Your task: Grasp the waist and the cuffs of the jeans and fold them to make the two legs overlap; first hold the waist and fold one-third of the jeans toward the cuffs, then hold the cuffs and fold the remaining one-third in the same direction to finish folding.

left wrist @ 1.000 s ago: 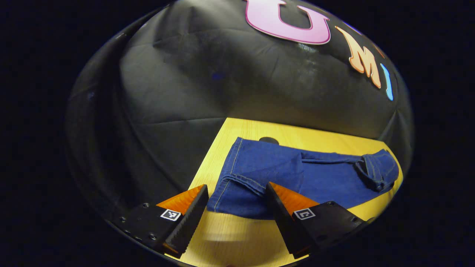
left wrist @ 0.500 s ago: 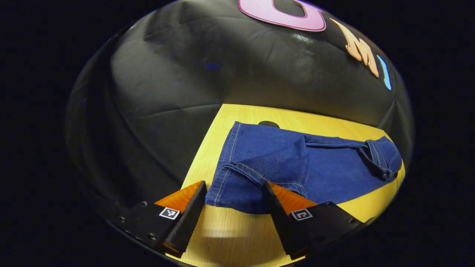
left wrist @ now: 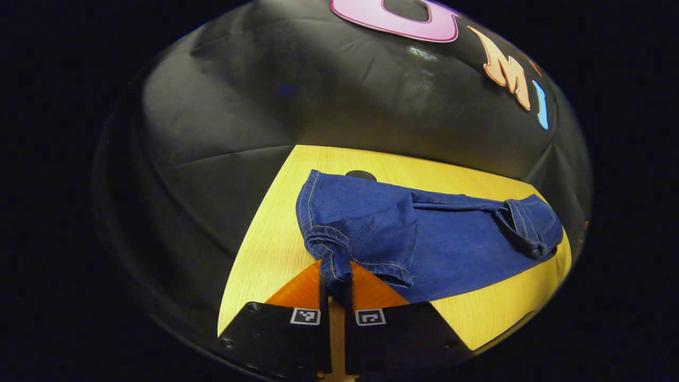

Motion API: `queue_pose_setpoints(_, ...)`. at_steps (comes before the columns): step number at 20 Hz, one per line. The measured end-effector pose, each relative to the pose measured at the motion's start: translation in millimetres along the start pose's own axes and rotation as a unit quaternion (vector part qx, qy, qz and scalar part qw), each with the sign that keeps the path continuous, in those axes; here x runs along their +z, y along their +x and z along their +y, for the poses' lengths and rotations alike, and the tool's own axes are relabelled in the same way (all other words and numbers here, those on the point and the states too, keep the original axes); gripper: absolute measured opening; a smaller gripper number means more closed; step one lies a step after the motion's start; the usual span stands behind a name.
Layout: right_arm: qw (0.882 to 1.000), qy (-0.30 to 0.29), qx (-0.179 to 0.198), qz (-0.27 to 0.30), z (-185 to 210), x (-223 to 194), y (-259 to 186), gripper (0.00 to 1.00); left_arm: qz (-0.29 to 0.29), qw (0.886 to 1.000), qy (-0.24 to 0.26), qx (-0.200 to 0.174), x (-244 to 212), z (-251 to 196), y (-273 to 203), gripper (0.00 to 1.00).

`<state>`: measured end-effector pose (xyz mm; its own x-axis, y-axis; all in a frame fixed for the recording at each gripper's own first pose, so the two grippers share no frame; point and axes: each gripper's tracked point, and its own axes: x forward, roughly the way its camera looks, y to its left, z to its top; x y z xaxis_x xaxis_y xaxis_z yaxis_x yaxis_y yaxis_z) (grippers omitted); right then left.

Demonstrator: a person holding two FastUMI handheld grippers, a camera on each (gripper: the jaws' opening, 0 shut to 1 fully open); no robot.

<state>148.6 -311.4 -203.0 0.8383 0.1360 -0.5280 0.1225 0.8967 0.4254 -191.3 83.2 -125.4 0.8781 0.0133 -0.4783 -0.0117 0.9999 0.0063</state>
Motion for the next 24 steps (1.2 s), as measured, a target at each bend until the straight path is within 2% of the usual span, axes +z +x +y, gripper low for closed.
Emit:
queue_pose_setpoints(3,1.0,0.001,-0.007,-0.012,-2.8,9.5,-6.3,0.98,-0.04,0.998,-0.047,-0.011,20.8,-12.3,-9.4,0.04)
queue_pose_setpoints(4,1.0,0.003,-0.01,-0.017,-4.1,14.0,-9.4,0.98,-0.063,0.996,-0.06,-0.026,32.9,-21.4,-16.6,0.06)
queue_pose_setpoints(7,0.999,0.015,-0.009,-0.029,-7.6,24.1,-17.5,0.98,-0.091,0.989,-0.073,-0.086,61.3,-70.6,-40.9,0.01)
queue_pose_setpoints(10,0.999,0.028,0.0,-0.038,-12.6,30.1,-28.6,0.98,-0.097,0.984,-0.067,-0.131,81.5,-130.2,-54.7,0.04)
queue_pose_setpoints(11,0.999,0.03,0.002,-0.043,-14.6,34.2,-31.3,0.98,-0.1,0.982,-0.065,-0.148,88.4,-153.1,-59.8,0.01)
queue_pose_setpoints(12,0.998,0.031,0.003,-0.048,-17.5,37.6,-35.2,0.98,-0.105,0.979,-0.063,-0.163,95.2,-173.3,-64.8,0.04)
queue_pose_setpoints(14,0.998,0.035,0.003,-0.056,-24.7,44.7,-40.3,0.98,-0.111,0.974,-0.062,-0.189,109.9,-215.5,-75.2,0.01)
queue_pose_setpoints(20,0.998,0.025,-0.012,-0.063,-62.3,59.2,-49.0,0.98,-0.114,0.969,-0.023,-0.219,134.0,-321.3,-95.6,0.01)
queue_pose_setpoints(24,0.998,0.027,-0.005,-0.057,-79.8,64.9,-49.9,0.98,-0.104,0.963,-0.021,-0.249,142.2,-382.6,-97.4,0.01)
